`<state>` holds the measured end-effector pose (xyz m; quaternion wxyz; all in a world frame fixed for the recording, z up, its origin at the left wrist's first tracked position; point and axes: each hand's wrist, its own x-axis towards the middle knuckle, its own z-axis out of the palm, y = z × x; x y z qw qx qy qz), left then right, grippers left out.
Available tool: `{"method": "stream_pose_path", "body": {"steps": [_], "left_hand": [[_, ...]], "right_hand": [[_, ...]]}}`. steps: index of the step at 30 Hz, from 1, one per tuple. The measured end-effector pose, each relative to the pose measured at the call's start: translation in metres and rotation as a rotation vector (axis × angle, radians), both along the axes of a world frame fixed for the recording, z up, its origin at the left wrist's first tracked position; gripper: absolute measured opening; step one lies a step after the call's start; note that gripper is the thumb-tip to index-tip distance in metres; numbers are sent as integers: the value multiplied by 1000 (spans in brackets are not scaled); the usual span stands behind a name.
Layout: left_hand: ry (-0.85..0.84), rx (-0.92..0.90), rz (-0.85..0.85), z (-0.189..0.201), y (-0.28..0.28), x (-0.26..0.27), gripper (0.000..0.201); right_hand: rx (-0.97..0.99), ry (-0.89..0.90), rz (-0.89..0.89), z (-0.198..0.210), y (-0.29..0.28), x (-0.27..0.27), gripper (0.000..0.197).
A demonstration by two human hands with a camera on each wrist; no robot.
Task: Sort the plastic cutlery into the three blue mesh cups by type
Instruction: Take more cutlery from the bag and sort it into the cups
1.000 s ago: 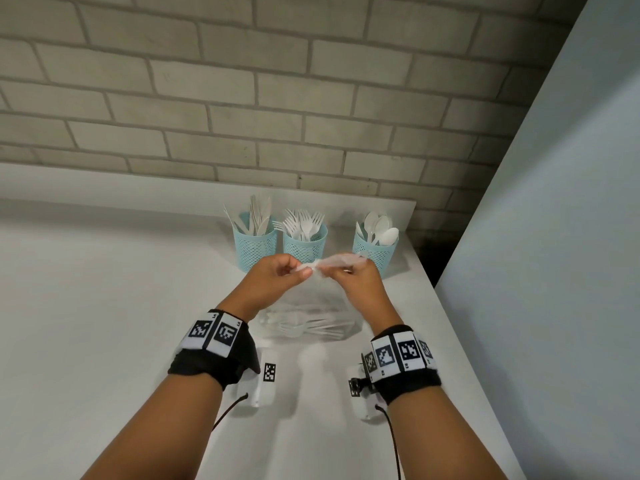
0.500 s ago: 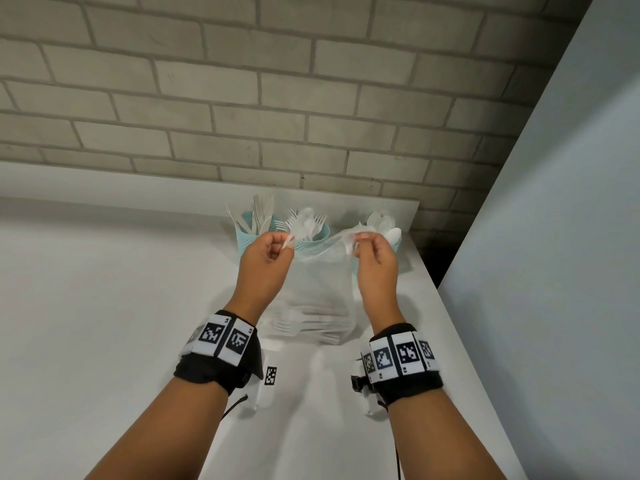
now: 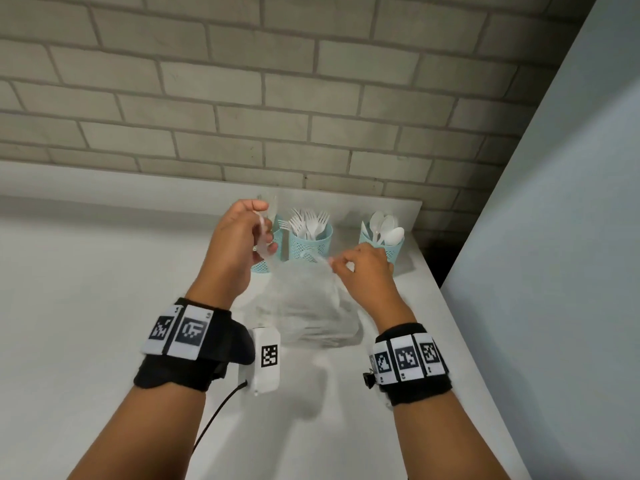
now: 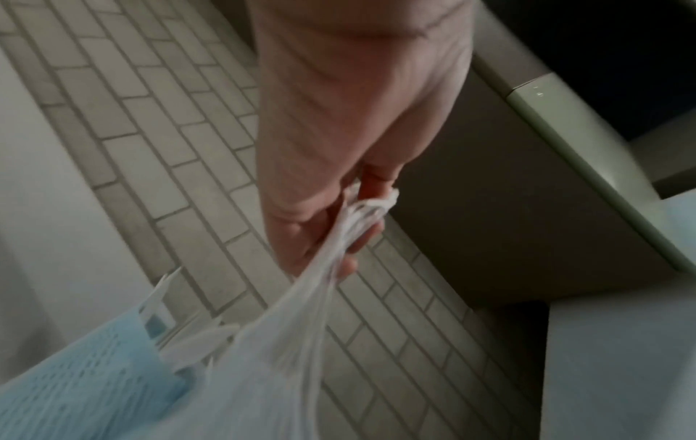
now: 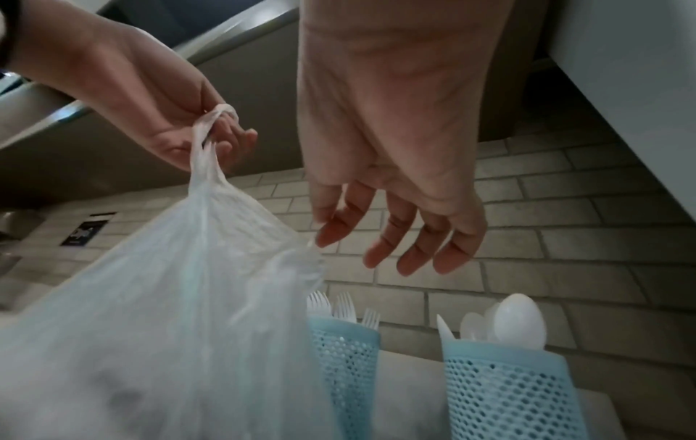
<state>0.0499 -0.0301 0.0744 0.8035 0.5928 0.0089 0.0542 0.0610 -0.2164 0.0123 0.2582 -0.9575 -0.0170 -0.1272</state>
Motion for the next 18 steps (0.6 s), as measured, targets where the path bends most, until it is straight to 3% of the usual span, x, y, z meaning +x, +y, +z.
{"method": "stream_pose_path", "body": {"steps": [3, 6, 8, 10, 12, 14, 18], "left_hand": [[62, 85, -25, 7, 1, -5, 33], [80, 130, -135, 7, -2, -8, 21], [111, 195, -175, 4, -5, -9, 26], [117, 460, -145, -1, -7, -8, 33], [89, 866, -97, -9, -8, -9, 34], [110, 1158, -126, -18, -6, -10, 37], [109, 1473, -295, -35, -7, -6, 41]], "right_hand": [[184, -20, -6, 12, 9, -7, 41], [230, 172, 31, 22, 23, -15, 55], [192, 294, 29, 23, 29, -17, 61], [256, 284, 11, 18, 32, -15, 54], [454, 213, -19, 15, 31, -12, 30], [706, 200, -52, 18, 27, -10, 9], [1130, 340, -45, 27, 15, -7, 20]]}}
